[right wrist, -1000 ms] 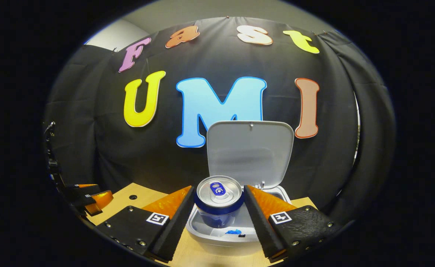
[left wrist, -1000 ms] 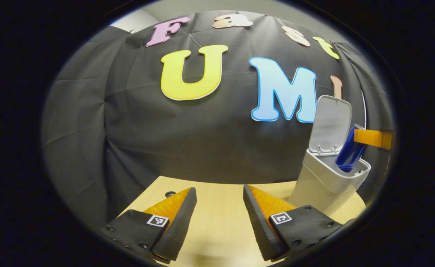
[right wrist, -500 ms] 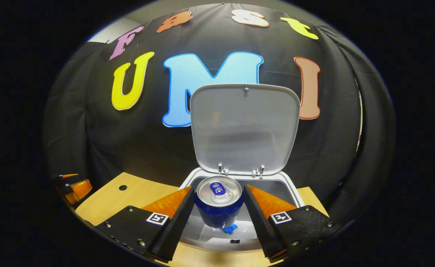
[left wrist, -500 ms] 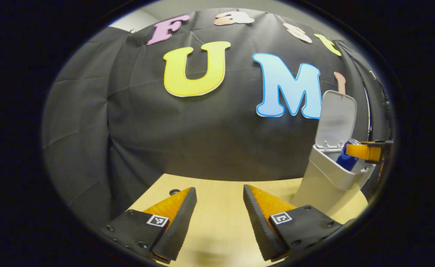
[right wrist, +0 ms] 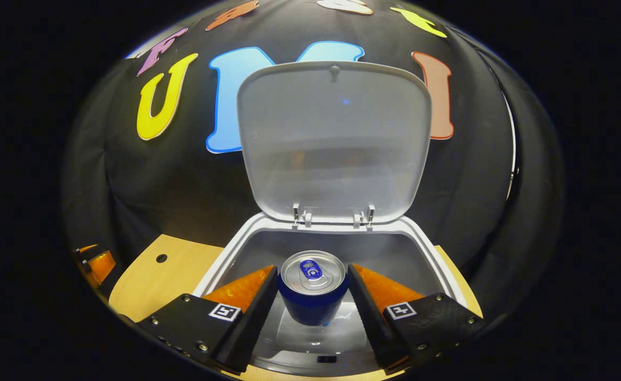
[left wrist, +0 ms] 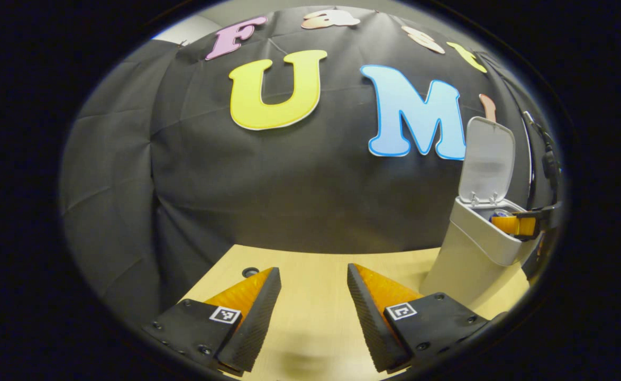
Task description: Press the lid of the desktop garbage bin to open it, pick up the crumpled paper on the desktop and throw it into the bin, then pick up the pop can on the desktop and drop it into the bin, and finally close the garbage bin lid.
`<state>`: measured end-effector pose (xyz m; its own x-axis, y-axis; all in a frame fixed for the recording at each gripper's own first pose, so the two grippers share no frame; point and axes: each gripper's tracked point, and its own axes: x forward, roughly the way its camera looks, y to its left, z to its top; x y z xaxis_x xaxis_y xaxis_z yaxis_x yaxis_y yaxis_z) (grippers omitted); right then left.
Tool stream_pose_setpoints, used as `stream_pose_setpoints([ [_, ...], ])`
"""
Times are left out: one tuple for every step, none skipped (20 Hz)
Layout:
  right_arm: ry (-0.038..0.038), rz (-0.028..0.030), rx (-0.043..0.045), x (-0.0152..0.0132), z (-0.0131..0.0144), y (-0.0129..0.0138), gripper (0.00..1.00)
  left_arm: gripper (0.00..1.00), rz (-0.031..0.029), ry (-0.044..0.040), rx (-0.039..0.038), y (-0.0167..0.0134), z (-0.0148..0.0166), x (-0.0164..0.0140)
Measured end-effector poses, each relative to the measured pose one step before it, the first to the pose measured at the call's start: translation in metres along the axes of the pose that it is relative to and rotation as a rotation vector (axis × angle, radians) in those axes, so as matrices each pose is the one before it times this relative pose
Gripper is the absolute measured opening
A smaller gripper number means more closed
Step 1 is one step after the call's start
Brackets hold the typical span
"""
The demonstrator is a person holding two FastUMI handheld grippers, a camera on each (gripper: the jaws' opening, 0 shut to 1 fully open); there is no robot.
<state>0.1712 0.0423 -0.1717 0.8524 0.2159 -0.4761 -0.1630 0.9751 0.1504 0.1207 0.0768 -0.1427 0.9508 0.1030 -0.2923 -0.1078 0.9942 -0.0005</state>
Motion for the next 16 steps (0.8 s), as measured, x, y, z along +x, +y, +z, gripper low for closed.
stream_pose_setpoints([
  [0.00748,-0.00329,0.00942,0.00195,-0.00062,-0.00117,0.84,0.81,-0.00187,0.00219,0.00142,-0.00193,-0.00072,0.00207],
  [0.00899,-0.00263,0.01127,0.00103,-0.00104,-0.00151,0.84,0.82,-0.00335,0.00264,0.00063,-0.00165,-0.00081,0.00232],
  [0.00865,-0.00614,0.01157,0.00259,-0.00209,-0.00103,0.84,0.82,-0.00230,0.00212,0.00023,-0.00138,-0.00069,0.00099],
  [-0.00434,-0.00638,-0.00214,0.00178,0.00160,-0.00195,0.84,0.83,-0.00182,0.00161,-0.00102,-0.00041,-0.00018,0.00045],
  [0.00154,-0.00411,0.00011,-0.00007,-0.00109,0.00083,0.84,0.84,-0.00135,0.00067,-0.00195,-0.00107,0.00031,0.00069],
  [0.00131,0.00036,-0.00164,0.00028,-0.00078,-0.00002,0.85,0.84,-0.00014,0.00117,-0.00131,-0.00111,-0.00115,0.00066],
  [0.00034,0.00282,0.00066,0.00023,0.00068,0.00050,0.84,0.81,-0.00007,0.00056,-0.00155,-0.00028,-0.00050,-0.00058],
  [-0.00004,0.00165,0.00185,-0.00024,-0.00059,0.00016,0.85,0.81,0.00058,0.00003,-0.00164,0.00066,0.00007,0.00020],
  [-0.00100,0.00071,0.00202,-0.00002,0.00076,-0.00029,0.85,0.81,0.00147,0.00002,-0.00044,0.00102,0.00035,-0.00045],
  [0.00056,0.00098,0.00034,-0.00001,-0.00059,0.00052,0.87,0.88,0.00212,-0.00050,-0.00035,0.00123,0.00004,-0.00080],
  [0.00129,0.00060,-0.00166,-0.00054,0.00021,0.00001,0.87,0.88,0.00190,-0.00114,-0.00025,0.00061,-0.00002,-0.00045],
  [0.00117,-0.00058,-0.00060,-0.00019,-0.00041,-0.00018,0.87,0.88,0.00232,-0.00119,-0.00033,0.00106,0.00066,-0.00154],
  [0.00104,0.00068,-0.00001,-0.00032,0.00010,-0.00010,0.87,0.84,0.00214,-0.00187,-0.00098,0.00077,0.00074,-0.00109],
  [0.00085,0.00170,-0.00008,-0.00091,-0.00023,0.00040,0.87,0.89,0.00218,-0.00073,-0.00096,0.00140,0.00059,-0.00106],
  [0.00084,0.00133,-0.00097,-0.00132,0.00051,0.00034,0.87,0.89,0.00282,-0.00135,-0.00131,0.00061,0.00022,-0.00057],
  [-0.00247,0.00211,-0.00275,-0.00094,0.00009,0.00012,0.87,0.85,0.00063,-0.00114,-0.00203,0.00007,0.00075,-0.00222],
])
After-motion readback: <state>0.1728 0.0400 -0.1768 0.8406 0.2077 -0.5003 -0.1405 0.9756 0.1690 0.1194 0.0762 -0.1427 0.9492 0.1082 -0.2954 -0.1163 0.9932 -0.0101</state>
